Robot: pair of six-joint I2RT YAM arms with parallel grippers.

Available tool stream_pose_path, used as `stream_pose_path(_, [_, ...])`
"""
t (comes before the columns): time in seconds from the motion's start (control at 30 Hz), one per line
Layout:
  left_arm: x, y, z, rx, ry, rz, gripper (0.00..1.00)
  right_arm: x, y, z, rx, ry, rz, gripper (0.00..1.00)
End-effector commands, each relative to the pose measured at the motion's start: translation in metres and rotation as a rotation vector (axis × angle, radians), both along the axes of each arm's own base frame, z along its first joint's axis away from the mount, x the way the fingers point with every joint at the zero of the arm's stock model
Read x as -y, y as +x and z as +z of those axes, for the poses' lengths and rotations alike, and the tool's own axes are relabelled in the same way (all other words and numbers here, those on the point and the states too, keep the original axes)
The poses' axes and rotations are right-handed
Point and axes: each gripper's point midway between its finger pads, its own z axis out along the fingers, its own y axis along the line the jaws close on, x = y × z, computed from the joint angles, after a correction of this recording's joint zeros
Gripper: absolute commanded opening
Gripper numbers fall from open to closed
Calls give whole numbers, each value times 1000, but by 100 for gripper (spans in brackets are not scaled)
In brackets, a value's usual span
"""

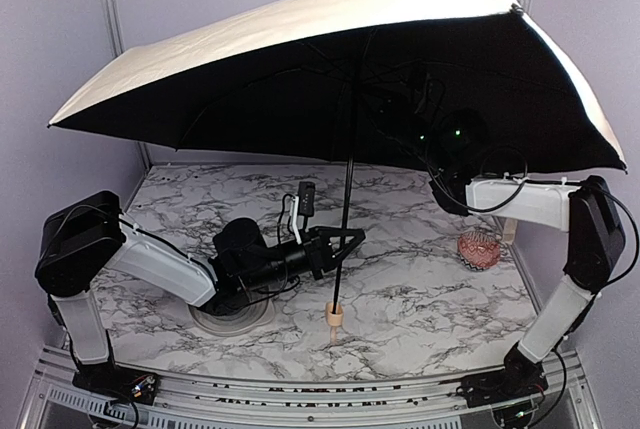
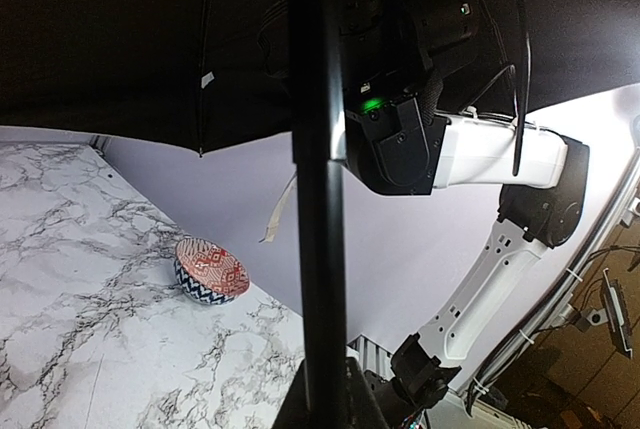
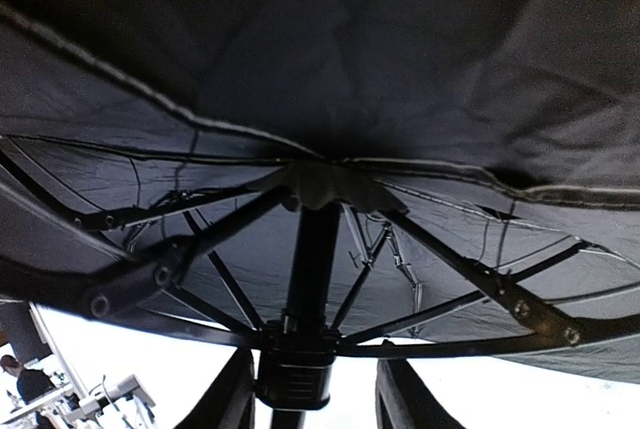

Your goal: Put away the umbrella

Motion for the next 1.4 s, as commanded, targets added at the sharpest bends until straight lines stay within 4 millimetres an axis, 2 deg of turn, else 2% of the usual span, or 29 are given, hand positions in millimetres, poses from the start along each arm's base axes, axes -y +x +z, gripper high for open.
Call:
stream_pose_path(0.0, [-4, -15, 52, 129, -105, -31, 0, 9, 1, 8, 20, 34, -28, 42])
stream_pose_path(0.2, [-3, -16, 52, 127, -106, -35, 0, 10, 0, 8, 20, 33, -29, 45])
stream_pose_path(0.53, [-2, -16, 52, 128, -106, -38, 0, 10, -1, 9, 21, 34, -26, 0])
stream_pose_path(0.7, [-2, -16, 52, 127, -101, -44, 0, 11, -3, 11, 28, 33, -24, 0])
stream_pose_path(0.73, [-2, -16, 52, 127, -101, -46, 0, 12, -3, 11, 27, 34, -27, 5])
stream_pose_path(0.8, [-2, -16, 52, 129, -100, -47, 0, 14, -5, 11, 30, 41, -30, 26])
stream_pose_path(0.87, [-3, -16, 53, 135, -102, -50, 0, 16, -8, 12, 36, 51, -29, 35])
stream_pose_path(1.03, [-2, -17, 54, 143, -103, -50, 0, 17, -10, 13, 31, 56, -24, 37])
stream_pose_path(1.13, [-2, -17, 53, 143, -101, -48, 0, 17, -10, 13, 26, 58, -20, 29])
stream_pose_path(1.27, [-3, -16, 53, 142, -100, -44, 0, 18, -10, 12, 19, 61, -22, 3])
stream_pose_path(1.37, [-3, -16, 53, 143, -100, -44, 0, 18, -10, 11, 19, 62, -17, 0])
